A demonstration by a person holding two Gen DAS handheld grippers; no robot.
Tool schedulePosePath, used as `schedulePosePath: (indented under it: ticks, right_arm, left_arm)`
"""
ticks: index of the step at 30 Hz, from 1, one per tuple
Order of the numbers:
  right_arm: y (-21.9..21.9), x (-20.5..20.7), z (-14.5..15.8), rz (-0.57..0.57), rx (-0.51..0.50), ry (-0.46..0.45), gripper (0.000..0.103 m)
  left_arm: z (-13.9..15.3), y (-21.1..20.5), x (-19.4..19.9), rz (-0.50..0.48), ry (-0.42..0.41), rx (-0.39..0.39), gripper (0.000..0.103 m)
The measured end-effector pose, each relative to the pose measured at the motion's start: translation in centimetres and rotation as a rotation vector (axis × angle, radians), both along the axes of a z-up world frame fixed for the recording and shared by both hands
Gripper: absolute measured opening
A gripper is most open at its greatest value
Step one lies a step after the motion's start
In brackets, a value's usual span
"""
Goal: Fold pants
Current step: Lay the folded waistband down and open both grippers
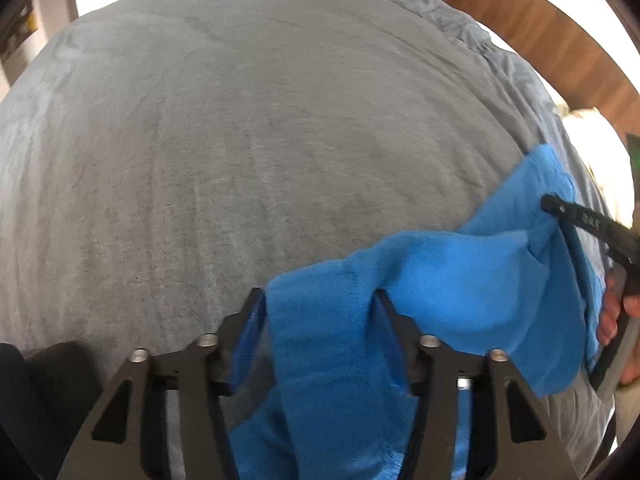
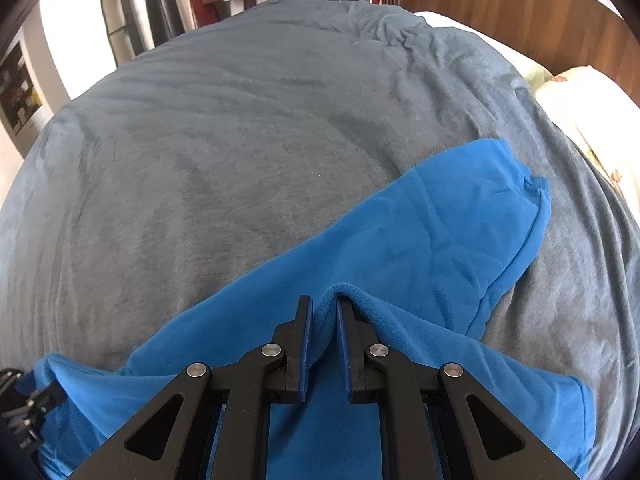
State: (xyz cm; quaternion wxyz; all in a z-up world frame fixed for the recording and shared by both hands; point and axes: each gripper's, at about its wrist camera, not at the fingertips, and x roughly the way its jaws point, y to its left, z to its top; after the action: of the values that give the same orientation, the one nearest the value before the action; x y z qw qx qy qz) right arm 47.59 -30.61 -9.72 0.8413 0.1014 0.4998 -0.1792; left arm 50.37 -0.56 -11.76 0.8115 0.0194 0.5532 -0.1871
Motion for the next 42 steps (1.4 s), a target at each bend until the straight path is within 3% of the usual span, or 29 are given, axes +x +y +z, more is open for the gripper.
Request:
schedulePosePath:
  ticks: [2,7,10,15,16,19,21,26,32,38,42]
  right_arm:
    - [0.1,0.2,-0.2,-0.003,-0.007,0.001,0.013]
    - [0.2,0.4,-0.5,-0.002,-0.016,0.001,0.013]
    - [0.0,0.4,-0.6,-0.005,-0.012,-0.002,0.013]
    - [0.5,0.4,-0.5,0.005,-0.046,-0.003,0.013]
    - [0.6,0.5,-0.5,0.010,-0.056,-0.004,0.013]
    - [0.8,0.4,-0.6,0.019,-0.068,-0.008,0.013]
    - [0.8,0.4,-0.6,0.015,-0.060,-0.011,0.013]
    - [0.8,-0.1,-0.1,0.013,-0.051,-0.023,0.013]
    - [1.0,-1.7,2.4,0.010,-0.054,-0.074,0.013]
    - [1.4,-3.4,5.4,-0.005,-0.054,-0.136,0.013]
    - [1.9,-2.6,5.8,-0.005,-0.050,-0.154,0.013]
  left_arm:
    - [0.2,0.2,0.3,0.029,0.003,0.027,0.073]
    - [1.4,0.2,-0.8,-0.037,-0.033,0.061,0.073]
    - [0.9,0.2,-0.2,-0.045,-0.016,0.036,0.072]
    - [-1.5,0.8,2.1,0.015,0.126,-0.084,0.065]
    - [-1.6,0.6,2.1,0.017,0.130,-0.083,0.064]
    - [-1.6,0.3,1.9,-0.005,0.139,-0.109,0.044]
    - [-1.3,0.2,1.6,-0.003,0.115,-0.097,0.041]
    - [1.2,0.7,-0.8,0.017,0.046,-0.094,0.034]
    - [6.4,2.3,-7.0,0.079,-0.024,-0.099,0.031]
    - [8.4,3.8,-11.4,0.197,0.081,-0.161,0.029]
    - [7.8,4.3,-11.5,0.262,0.113,-0.148,0.029]
